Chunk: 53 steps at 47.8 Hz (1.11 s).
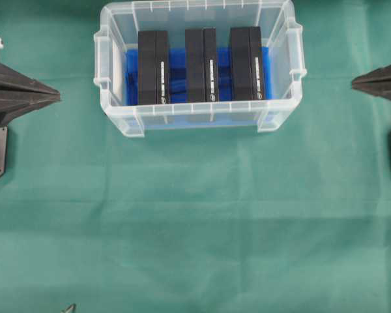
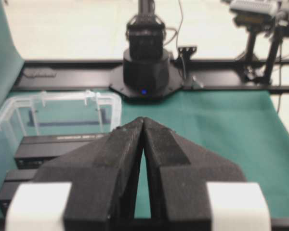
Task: Take the box out of the case with both arms.
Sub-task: 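Raise both arms from rest toward the top of the clear case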
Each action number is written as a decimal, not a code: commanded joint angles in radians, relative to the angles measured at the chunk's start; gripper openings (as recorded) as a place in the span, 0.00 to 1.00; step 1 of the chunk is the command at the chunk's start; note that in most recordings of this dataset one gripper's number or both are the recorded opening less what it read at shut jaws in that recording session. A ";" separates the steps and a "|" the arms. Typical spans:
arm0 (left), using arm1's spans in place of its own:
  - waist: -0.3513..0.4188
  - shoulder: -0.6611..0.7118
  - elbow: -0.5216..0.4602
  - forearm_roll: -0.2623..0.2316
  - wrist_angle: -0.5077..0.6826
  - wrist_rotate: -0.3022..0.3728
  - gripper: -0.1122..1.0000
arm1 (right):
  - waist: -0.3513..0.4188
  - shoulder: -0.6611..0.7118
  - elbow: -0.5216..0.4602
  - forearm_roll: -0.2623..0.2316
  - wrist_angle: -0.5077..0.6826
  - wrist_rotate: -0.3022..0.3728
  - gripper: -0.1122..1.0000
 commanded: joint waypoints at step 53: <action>-0.011 0.225 -0.546 -0.009 1.203 -0.064 0.10 | -0.026 0.225 -0.403 -0.003 1.224 0.196 0.10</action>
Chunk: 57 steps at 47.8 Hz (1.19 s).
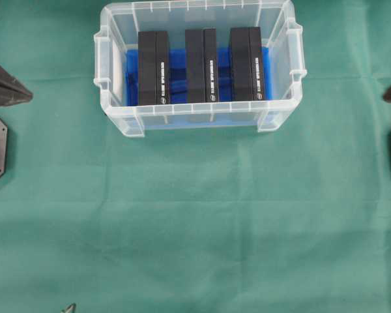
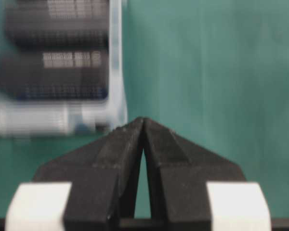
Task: Take the box out of the case with both arms.
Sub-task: 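Raise both arms from rest toward the top of the clear case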
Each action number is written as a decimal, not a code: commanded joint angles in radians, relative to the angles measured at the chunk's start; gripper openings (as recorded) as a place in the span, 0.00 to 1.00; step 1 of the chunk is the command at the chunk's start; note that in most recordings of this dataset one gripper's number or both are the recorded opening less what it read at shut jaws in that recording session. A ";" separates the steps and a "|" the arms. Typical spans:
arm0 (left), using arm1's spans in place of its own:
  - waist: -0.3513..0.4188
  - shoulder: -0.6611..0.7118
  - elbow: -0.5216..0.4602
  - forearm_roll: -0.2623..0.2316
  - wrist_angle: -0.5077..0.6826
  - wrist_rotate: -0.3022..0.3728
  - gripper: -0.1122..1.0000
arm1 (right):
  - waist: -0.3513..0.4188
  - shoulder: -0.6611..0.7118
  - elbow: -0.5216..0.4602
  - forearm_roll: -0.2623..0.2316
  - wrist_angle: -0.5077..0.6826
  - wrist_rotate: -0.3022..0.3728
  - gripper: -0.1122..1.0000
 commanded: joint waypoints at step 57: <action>-0.035 0.089 -0.094 0.015 0.298 -1.348 0.10 | -0.006 0.078 -0.064 -0.117 0.218 1.243 0.10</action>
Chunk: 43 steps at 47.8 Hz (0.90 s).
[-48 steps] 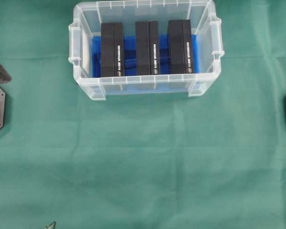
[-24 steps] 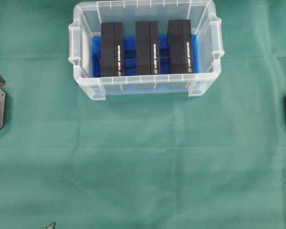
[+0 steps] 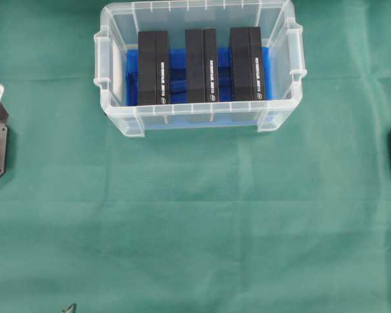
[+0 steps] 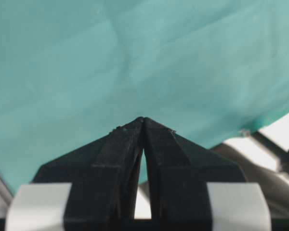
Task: Take the box out of the case with both arms.
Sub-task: 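Raise both arms from rest toward the top of the clear case, then open both grippers and move them above the left and right black boxes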
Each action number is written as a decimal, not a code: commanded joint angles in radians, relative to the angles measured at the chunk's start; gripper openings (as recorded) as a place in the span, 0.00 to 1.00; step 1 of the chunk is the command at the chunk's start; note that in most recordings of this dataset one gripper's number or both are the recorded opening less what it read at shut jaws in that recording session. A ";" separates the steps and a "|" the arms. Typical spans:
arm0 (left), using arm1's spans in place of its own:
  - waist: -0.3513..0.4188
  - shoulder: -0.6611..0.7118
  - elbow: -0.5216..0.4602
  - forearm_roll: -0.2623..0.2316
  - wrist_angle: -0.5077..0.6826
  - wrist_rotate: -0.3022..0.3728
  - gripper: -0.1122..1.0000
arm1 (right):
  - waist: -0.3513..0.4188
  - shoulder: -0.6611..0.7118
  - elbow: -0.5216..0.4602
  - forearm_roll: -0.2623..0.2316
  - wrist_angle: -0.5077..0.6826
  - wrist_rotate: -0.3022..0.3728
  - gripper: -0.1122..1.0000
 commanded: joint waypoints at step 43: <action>0.423 0.123 -0.103 0.002 0.098 0.305 0.10 | -0.469 0.164 -0.089 0.002 -0.005 -0.359 0.10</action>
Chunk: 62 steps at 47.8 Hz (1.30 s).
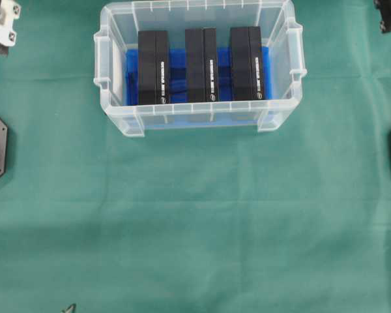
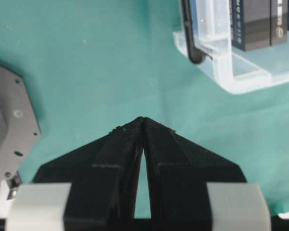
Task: Take the box out of the case with both arms.
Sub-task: 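Open both grippers and move them above the left and right black boxes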
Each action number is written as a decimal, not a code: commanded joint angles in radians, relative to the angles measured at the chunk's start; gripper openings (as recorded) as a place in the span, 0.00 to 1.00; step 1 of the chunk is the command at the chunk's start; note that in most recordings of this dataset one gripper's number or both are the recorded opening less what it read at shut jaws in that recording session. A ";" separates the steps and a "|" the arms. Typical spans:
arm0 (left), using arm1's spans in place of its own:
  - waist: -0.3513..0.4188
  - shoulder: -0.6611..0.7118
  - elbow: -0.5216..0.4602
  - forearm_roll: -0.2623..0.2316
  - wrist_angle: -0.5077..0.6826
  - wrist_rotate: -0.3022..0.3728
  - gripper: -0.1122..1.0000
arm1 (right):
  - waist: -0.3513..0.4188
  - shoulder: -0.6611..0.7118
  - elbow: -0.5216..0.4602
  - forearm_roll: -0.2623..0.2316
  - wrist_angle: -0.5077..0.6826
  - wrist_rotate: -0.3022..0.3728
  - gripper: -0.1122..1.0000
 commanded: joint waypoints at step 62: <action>-0.025 -0.006 0.029 -0.005 -0.012 -0.081 0.92 | -0.012 0.003 -0.017 -0.029 -0.052 0.037 0.96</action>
